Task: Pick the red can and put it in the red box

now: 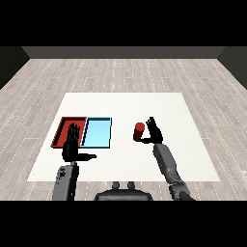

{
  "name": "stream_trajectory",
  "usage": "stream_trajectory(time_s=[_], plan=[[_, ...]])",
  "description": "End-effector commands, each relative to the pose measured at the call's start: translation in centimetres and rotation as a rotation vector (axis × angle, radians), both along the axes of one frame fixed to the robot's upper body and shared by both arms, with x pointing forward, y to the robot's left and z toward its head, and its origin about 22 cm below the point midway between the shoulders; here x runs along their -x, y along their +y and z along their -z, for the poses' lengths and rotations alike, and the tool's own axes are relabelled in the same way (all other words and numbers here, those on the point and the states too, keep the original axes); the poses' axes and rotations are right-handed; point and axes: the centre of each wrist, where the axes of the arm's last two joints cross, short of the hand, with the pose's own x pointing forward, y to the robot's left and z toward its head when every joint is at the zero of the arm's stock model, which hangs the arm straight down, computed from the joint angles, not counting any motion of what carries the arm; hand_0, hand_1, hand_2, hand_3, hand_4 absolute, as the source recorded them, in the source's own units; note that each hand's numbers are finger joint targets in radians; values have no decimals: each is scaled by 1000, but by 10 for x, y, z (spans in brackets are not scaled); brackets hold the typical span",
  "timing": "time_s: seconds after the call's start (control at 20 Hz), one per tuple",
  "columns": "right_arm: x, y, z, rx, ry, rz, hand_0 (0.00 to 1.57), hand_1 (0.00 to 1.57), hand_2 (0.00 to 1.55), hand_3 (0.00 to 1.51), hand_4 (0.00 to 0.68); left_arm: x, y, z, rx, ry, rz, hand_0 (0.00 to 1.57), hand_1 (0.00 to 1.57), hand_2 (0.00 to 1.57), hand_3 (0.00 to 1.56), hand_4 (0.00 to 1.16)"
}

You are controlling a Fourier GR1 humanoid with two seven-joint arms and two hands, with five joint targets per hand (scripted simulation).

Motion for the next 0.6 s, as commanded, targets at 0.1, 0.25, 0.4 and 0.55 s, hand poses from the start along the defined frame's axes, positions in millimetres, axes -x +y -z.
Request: stream_trajectory(time_s=[0.1, 0.25, 0.4, 0.55], plan=[[-12, 18, -1, 8, 4, -14, 0, 0, 0, 0, 0, -14, -5, 10, 7, -2, 15, 0, 0, 0, 0, 0], [-22, 22, -4, 15, 21, -12, 0, 0, 0, 0, 0, -2, 0, 2, 4, -20, -11, 0, 0, 0, 0, 0], [-19, 24, -1, 16, 65, -4, 0, 0, 0, 0, 0, -5, -6, 17, 6, 0, 31, 0, 0, 0, 0, 0], [-18, 2, 4, 30, 34, 0, 0, 0, 0, 0, 0, 4, 3, -4, -13, -6, -6, 0, 0, 0, 0, 0]])
